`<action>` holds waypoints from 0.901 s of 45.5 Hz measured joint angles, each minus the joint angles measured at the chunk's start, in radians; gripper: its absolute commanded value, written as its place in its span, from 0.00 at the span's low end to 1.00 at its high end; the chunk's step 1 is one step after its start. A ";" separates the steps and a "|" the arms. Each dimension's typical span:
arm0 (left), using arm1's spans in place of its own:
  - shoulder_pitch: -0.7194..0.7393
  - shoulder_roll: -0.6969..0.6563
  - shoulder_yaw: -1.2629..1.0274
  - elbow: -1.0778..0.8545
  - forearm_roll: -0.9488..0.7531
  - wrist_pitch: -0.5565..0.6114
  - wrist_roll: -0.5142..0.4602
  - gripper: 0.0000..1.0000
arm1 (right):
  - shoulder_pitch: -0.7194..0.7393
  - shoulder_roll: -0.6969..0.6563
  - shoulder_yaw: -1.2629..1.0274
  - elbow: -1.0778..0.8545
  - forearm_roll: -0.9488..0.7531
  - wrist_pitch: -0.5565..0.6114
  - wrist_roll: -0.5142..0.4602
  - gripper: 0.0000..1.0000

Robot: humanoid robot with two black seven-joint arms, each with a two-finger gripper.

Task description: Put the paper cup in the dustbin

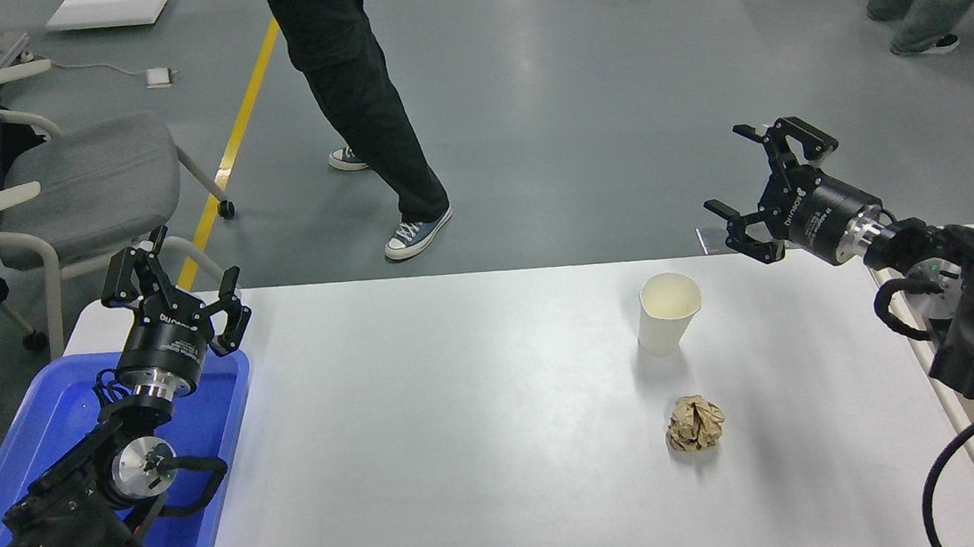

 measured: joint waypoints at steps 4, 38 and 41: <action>0.000 0.000 0.000 0.000 0.000 0.000 0.000 1.00 | 0.039 0.015 -0.080 -0.003 -0.018 0.000 0.001 1.00; 0.000 0.001 0.000 0.000 0.000 0.000 0.000 1.00 | -0.077 0.200 -0.844 -0.513 -0.219 0.000 0.142 1.00; 0.000 0.001 0.000 0.000 0.000 0.000 0.000 1.00 | -0.114 0.203 -0.910 -0.567 -0.222 0.000 0.174 1.00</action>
